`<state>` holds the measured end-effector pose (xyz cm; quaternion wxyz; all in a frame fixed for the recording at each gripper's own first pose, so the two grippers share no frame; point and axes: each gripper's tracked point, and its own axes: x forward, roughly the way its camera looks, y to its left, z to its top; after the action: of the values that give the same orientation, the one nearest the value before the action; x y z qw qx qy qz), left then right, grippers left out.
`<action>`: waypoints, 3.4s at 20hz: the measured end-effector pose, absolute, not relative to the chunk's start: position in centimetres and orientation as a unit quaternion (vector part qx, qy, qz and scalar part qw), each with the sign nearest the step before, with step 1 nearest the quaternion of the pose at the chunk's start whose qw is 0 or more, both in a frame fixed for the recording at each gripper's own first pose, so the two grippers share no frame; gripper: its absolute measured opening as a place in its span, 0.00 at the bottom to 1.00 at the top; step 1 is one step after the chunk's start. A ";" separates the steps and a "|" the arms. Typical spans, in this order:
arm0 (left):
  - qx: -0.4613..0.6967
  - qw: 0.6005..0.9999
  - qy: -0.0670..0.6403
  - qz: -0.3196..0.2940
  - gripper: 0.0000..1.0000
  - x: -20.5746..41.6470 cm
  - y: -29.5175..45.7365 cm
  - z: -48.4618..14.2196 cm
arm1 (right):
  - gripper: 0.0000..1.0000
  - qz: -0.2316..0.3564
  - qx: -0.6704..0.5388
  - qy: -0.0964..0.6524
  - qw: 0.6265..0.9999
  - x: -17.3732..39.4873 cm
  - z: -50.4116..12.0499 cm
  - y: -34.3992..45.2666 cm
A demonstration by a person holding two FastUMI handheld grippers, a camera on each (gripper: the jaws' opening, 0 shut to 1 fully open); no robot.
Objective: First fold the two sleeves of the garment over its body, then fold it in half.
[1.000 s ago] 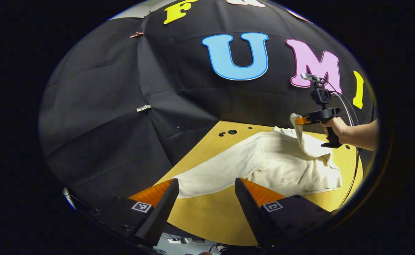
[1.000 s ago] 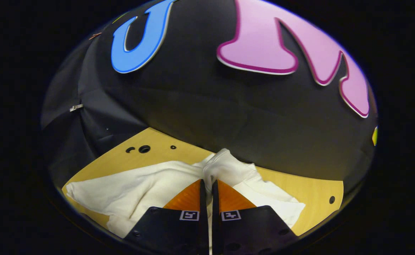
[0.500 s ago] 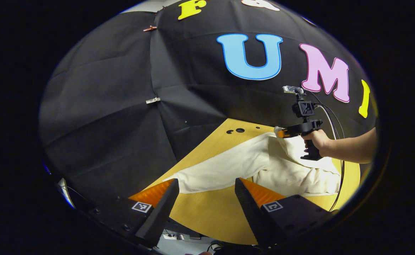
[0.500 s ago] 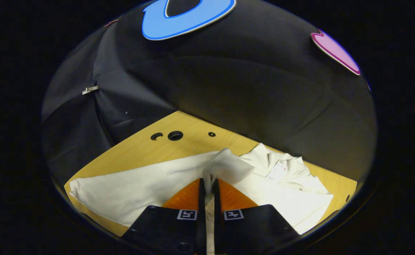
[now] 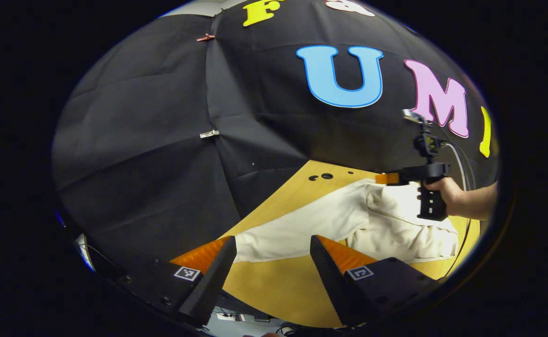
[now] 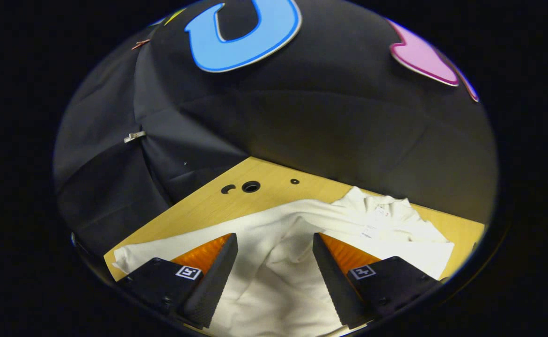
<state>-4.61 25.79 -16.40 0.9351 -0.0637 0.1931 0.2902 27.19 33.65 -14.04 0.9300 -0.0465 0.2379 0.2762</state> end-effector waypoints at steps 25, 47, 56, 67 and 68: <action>-0.112 0.893 0.334 0.281 1.00 1.0 36.9 -36.7 | 0.97 -0.011 -0.038 0.210 0.977 12.5 -4.9 -3.6; -0.213 0.873 0.321 0.300 0.06 4.7 34.7 -34.1 | 0.98 -0.008 0.002 0.228 0.974 12.1 -8.3 -6.5; -0.218 0.906 0.247 0.265 0.07 13.1 35.6 -23.2 | 0.98 -0.017 0.004 0.235 0.972 12.2 -10.5 -8.3; -0.110 0.970 0.197 0.093 0.06 31.3 19.6 -13.1 | 0.98 -0.026 0.046 0.240 0.969 13.1 -12.7 -9.1; -0.104 0.972 0.194 0.080 0.06 32.5 17.9 -12.5 | 0.98 -0.027 0.049 0.241 0.969 13.2 -12.9 -9.3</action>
<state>32.48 17.93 -12.49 0.9722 -0.1040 0.1937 0.0803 13.25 -9.29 -12.90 0.9688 0.0494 0.2412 -0.0271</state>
